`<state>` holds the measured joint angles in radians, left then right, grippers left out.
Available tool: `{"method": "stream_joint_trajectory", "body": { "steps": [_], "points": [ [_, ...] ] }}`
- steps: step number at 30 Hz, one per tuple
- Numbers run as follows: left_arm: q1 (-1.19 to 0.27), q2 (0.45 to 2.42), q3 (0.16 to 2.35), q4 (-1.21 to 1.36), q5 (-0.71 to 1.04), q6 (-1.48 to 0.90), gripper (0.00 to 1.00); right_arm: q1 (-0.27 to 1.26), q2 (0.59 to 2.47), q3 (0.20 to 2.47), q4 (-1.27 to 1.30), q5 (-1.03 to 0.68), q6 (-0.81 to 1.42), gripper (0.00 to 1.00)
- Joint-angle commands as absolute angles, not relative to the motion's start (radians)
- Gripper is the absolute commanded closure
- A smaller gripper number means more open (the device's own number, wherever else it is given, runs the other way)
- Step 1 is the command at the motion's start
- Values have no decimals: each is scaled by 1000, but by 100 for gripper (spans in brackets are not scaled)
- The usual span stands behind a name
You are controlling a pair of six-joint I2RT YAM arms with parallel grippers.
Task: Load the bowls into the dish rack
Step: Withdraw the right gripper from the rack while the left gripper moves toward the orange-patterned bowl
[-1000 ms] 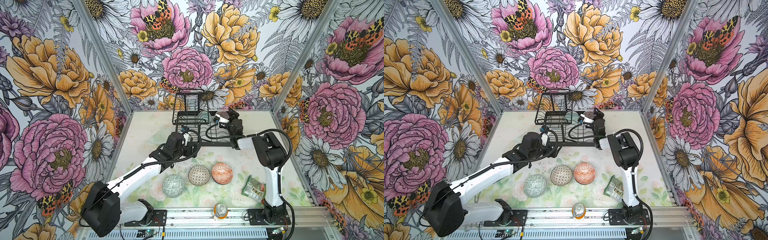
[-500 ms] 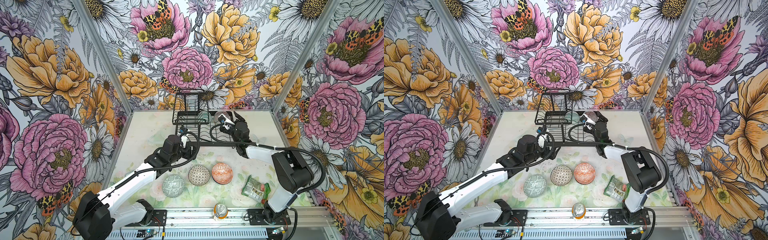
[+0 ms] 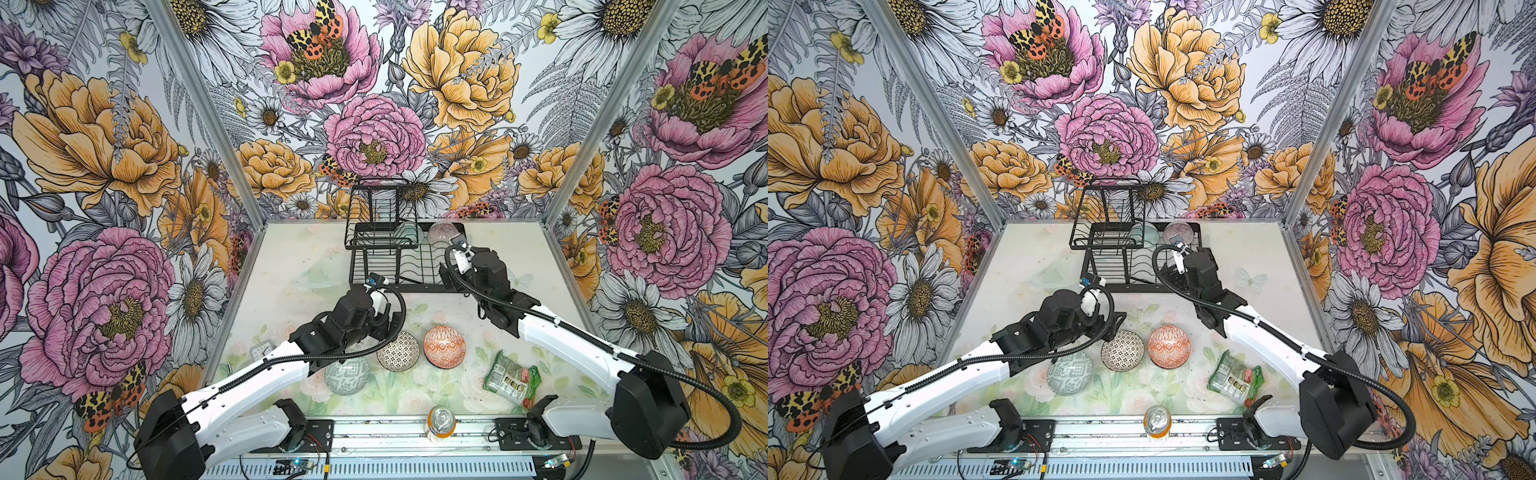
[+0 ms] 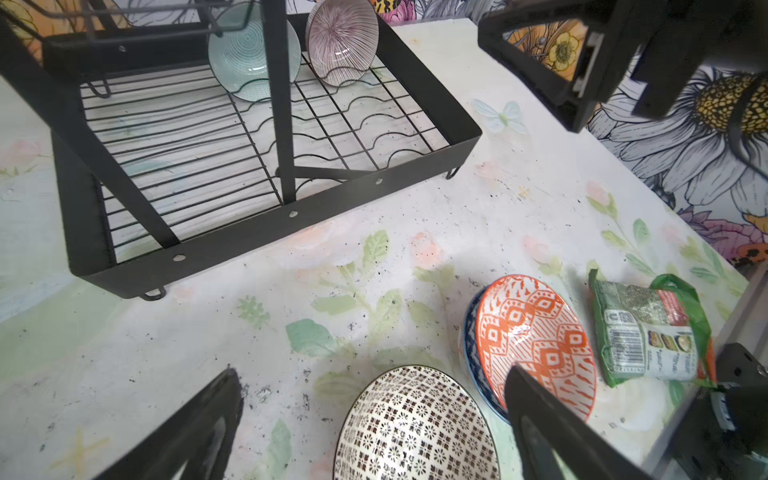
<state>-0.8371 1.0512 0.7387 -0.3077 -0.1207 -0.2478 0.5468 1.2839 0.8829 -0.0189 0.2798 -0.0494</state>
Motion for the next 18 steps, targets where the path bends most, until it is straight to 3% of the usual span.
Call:
{"method": "stream_joint_trajectory", "body": {
  "steps": [1, 18],
  "points": [
    [-870, 1072, 736, -314, -127, -247, 1, 552, 1236, 846, -209, 176, 184, 0],
    [-989, 1384, 859, -229, -22, -226, 1, 558, 1236, 888, -345, 187, 235, 1]
  ]
}}
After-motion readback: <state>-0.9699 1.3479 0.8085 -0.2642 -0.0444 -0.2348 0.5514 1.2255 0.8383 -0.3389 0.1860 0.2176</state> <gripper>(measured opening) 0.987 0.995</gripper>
